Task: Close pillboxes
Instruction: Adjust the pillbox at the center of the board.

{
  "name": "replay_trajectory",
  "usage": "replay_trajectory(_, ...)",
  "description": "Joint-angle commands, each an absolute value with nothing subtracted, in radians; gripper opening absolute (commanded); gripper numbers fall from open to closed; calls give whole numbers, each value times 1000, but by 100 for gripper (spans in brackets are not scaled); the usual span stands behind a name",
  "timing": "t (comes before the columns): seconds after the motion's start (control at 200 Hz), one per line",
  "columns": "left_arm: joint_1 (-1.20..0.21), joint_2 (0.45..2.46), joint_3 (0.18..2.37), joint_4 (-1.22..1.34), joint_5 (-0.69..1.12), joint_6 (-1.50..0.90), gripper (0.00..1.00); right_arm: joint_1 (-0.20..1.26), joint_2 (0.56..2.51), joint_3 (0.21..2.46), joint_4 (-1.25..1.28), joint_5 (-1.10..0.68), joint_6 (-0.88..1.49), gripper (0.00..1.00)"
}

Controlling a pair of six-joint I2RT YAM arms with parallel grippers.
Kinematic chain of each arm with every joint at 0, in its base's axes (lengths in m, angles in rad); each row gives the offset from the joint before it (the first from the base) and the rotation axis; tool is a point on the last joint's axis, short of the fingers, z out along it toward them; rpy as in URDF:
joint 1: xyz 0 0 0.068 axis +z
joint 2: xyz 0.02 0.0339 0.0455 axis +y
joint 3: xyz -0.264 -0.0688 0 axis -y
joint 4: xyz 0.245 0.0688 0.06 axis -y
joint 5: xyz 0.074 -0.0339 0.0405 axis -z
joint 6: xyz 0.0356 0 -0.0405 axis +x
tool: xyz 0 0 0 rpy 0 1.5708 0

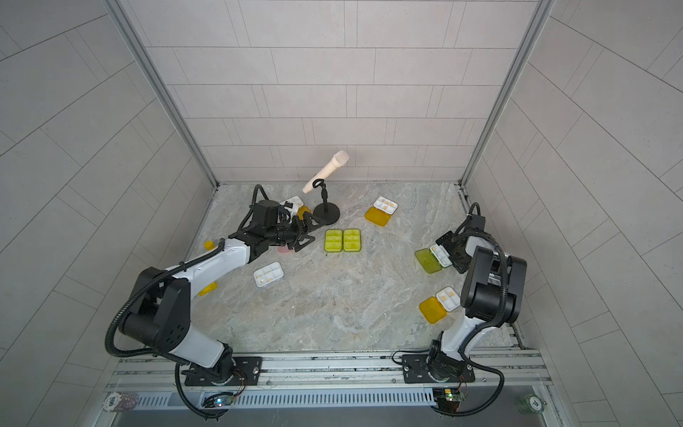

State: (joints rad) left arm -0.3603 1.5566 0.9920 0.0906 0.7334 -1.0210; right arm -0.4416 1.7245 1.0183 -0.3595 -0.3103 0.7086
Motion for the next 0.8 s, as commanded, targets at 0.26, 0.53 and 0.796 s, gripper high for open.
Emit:
replay_trajectory(0.26,-359,1547,989,122,756,-1027,97,-420,1818,1133,-376,-342,685,95)
replay_trajectory(0.53,-358,1543,1001,106,760,-1006,97,-299,1929,1287,-431,-347,674,93)
replay_trajectory(0.796,-359,1534,1003,84,747,-989,97,-178,2037,1424,-500,-444,611,89)
